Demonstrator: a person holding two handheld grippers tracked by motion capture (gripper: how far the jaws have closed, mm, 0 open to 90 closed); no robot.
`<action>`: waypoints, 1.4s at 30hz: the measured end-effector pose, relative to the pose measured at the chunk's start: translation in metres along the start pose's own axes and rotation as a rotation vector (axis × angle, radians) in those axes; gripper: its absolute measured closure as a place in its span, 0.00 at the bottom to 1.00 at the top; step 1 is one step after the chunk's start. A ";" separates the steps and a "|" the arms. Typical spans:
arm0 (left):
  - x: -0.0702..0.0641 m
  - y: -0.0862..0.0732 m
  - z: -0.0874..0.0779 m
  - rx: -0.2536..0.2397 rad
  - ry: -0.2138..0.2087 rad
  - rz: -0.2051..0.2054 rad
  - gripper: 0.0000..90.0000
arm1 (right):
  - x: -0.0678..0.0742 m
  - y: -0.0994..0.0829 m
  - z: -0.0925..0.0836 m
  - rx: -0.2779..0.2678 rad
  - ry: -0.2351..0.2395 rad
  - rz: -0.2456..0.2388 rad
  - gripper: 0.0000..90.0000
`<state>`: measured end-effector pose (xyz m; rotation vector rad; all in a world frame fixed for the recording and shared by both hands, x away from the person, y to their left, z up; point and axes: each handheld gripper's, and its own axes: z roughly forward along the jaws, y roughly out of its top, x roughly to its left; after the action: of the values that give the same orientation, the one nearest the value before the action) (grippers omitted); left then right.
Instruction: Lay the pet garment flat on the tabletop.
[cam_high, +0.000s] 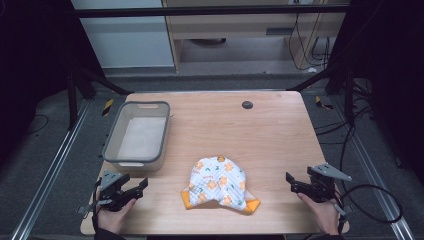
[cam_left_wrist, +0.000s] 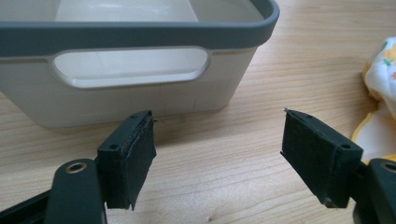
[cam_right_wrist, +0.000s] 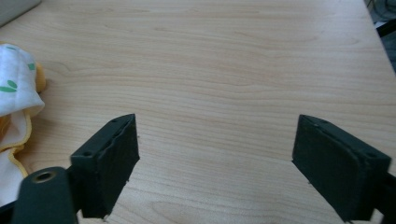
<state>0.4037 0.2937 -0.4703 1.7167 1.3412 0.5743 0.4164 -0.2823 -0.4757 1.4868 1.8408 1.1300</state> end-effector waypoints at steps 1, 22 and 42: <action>0.000 0.000 0.000 0.000 0.000 0.000 0.27 | 0.000 0.000 0.000 0.000 0.000 0.000 0.19; -0.025 0.027 -0.012 -0.084 -0.088 0.095 0.29 | 0.030 0.042 -0.015 -0.088 0.078 -0.076 0.42; -0.052 0.071 0.004 -0.104 -0.173 0.141 0.40 | 0.065 0.091 -0.005 -0.097 0.186 -0.134 0.43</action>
<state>0.4288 0.2403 -0.4051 1.7425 1.0575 0.5513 0.4437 -0.2170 -0.3892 1.2209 1.9464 1.3088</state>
